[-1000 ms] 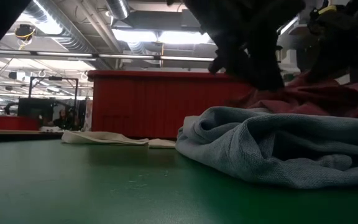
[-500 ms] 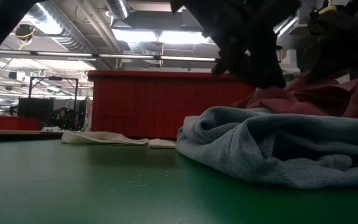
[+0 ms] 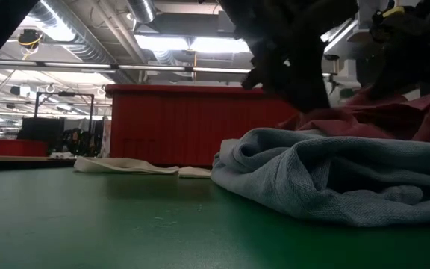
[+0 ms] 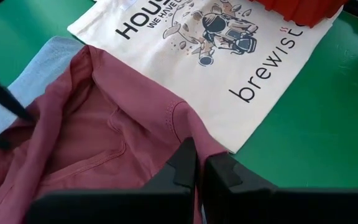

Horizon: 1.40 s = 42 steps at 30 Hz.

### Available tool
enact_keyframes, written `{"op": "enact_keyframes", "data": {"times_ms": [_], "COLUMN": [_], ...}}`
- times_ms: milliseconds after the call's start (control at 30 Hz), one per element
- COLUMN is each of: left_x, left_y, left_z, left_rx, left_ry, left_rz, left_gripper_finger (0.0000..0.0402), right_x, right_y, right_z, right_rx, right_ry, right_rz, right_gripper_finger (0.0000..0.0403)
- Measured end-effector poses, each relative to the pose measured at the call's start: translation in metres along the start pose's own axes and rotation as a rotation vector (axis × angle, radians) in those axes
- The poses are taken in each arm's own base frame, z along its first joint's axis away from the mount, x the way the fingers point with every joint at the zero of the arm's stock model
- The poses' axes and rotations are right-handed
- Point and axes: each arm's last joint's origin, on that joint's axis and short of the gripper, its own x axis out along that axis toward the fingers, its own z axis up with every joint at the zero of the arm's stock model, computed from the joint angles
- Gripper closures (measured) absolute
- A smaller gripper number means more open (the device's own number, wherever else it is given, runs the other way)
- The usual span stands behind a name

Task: Fold Laundry from Bin
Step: Fold the red underwear from the red laundry basket

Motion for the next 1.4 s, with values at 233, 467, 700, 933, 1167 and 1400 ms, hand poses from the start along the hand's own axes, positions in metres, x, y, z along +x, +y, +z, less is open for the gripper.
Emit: {"op": "enact_keyframes", "data": {"times_ms": [233, 467, 700, 933, 1167, 1400], "left_x": [-0.001, -0.008, -0.02, -0.012, -0.004, 0.003], "left_y": [-0.002, -0.006, -0.003, -0.004, -0.008, -0.008], "left_z": [-0.003, -0.002, 0.0, -0.004, -0.008, -0.013], "left_rx": [-0.049, -0.056, -0.128, -0.214, -0.236, -0.25], "left_ry": [0.021, 0.006, 0.011, 0.028, 0.022, 0.04], "left_rz": [0.009, -0.002, 0.041, 0.05, 0.059, 0.081], "left_gripper_finger": [0.0292, 0.0292, 0.0292, 0.0292, 0.0292, 0.0292], "right_x": [0.0, 0.0, 0.0, 0.0, 0.0, 0.0], "right_y": [0.0, 0.0, 0.0, 0.0, 0.0, 0.0], "right_z": [0.0, 0.0, 0.0, 0.0, 0.0, 0.0], "right_rx": [0.0, 0.0, 0.001, 0.001, 0.001, 0.001], "right_ry": [0.0, 0.0, 0.001, 0.006, 0.006, 0.006], "right_rz": [0.0, 0.0, 0.003, 0.005, 0.005, 0.005], "right_gripper_finger": [0.0391, 0.0391, 0.0391, 0.0391, 0.0391, 0.0391]}}
